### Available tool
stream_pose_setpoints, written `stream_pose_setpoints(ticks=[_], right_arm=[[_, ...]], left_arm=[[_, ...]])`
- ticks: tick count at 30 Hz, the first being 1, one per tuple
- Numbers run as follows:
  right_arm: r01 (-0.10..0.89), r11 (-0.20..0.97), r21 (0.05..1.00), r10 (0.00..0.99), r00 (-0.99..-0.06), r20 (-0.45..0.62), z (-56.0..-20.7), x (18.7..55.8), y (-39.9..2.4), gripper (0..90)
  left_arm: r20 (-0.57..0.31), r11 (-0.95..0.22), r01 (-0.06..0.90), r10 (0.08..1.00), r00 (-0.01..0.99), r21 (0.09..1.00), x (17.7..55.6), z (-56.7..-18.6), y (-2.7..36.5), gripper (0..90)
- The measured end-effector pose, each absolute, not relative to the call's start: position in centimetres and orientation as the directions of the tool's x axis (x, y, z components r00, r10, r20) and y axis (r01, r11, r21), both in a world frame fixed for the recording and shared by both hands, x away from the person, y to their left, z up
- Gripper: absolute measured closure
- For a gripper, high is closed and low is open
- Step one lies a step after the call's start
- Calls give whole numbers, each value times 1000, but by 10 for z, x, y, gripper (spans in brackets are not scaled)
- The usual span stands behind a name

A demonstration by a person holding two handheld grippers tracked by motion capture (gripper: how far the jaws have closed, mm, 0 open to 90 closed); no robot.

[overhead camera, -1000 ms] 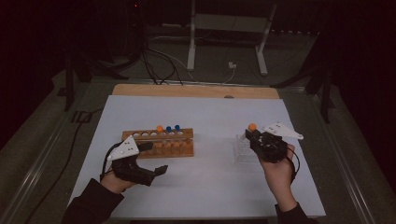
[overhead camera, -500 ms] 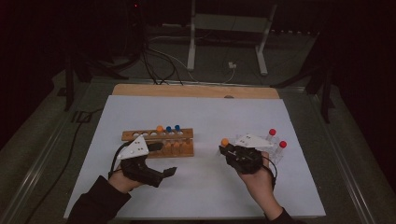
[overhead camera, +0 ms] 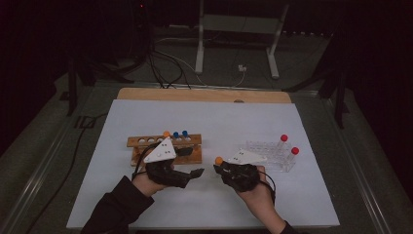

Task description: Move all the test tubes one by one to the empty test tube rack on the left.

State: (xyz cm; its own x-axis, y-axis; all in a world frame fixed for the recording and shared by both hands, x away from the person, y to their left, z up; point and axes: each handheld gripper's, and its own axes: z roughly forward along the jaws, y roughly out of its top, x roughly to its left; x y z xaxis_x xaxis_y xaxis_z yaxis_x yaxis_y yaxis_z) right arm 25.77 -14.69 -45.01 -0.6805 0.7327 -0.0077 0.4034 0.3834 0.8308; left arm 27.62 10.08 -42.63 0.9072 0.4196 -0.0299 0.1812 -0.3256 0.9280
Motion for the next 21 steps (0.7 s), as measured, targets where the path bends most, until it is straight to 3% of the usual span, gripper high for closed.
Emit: stream_pose_setpoints(ticks=[2,21], right_arm=[[406,385,829,728,-686,-2,-451,257,-145,749],[398,395,828,713,-701,-4,-451,255,-142,749]], left_arm=[[-28,-325,176,414,910,929,278,-425,95,332],[-20,-393,182,382,924,901,291,-435,53,657]])
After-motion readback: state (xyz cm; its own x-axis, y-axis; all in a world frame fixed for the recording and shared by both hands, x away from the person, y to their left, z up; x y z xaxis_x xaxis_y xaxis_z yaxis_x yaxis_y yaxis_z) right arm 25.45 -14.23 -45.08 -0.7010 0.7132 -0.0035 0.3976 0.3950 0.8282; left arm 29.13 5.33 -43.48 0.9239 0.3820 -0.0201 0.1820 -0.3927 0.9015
